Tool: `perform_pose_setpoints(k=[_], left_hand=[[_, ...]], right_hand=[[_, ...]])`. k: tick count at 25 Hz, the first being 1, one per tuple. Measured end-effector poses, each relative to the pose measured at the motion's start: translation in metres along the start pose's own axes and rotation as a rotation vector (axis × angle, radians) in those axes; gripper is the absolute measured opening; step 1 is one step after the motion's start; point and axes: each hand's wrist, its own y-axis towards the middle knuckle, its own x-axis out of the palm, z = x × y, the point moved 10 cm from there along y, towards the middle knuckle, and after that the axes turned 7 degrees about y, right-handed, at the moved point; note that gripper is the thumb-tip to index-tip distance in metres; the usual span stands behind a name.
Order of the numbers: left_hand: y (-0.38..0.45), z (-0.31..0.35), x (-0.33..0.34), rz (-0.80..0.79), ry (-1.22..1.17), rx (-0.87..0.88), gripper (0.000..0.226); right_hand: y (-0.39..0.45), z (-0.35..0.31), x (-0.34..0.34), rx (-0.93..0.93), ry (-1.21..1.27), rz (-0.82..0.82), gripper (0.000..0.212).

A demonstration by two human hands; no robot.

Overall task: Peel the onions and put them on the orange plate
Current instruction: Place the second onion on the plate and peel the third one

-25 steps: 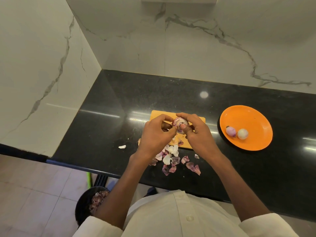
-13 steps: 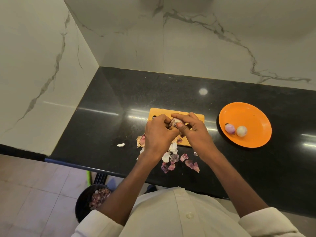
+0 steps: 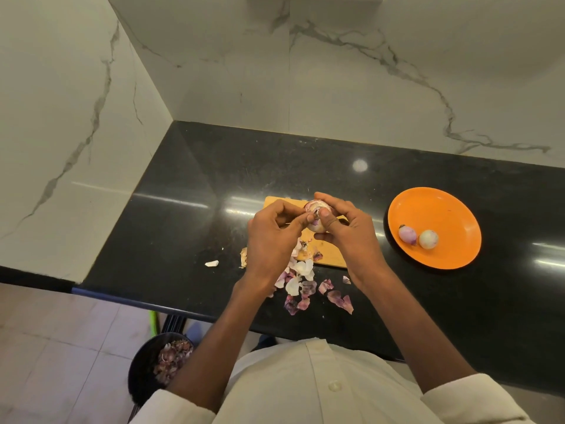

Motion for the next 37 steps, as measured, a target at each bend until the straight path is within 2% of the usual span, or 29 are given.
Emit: perform_pose_setpoints(k=[9,15,22,28,30,34,37], left_hand=[[0.002,0.009,-0.004,0.06,0.059,0.087,0.008],[0.0,-0.015,0.0,0.026,-0.189,-0.078,0.012],[-0.006,-0.034,0.003,0.039,-0.433,-0.309,0.021],[-0.007,-0.005,-0.007,0.094,-0.14,-0.045,0.013],[-0.008,-0.005,-0.008,0.165,-0.11,-0.069,0.003],[-0.006,-0.007,-0.007,0.235,0.039,-0.079,0.018],[-0.005,-0.029,0.001,0.181,-0.138,-0.26,0.022]], right_hand=[[-0.001,-0.006,0.01,-0.062,-0.042,-0.03,0.035],[-0.003,0.013,0.013,0.088,0.199,-0.039,0.034],[-0.006,0.02,0.011,0.158,0.323,-0.038,0.032],[-0.007,0.018,0.009,0.117,0.256,-0.009,0.032],[-0.008,0.016,0.012,0.091,0.214,-0.003,0.033],[-0.008,0.015,0.018,0.063,0.197,-0.014,0.033],[-0.011,0.018,0.02,0.09,0.241,-0.014,0.031]])
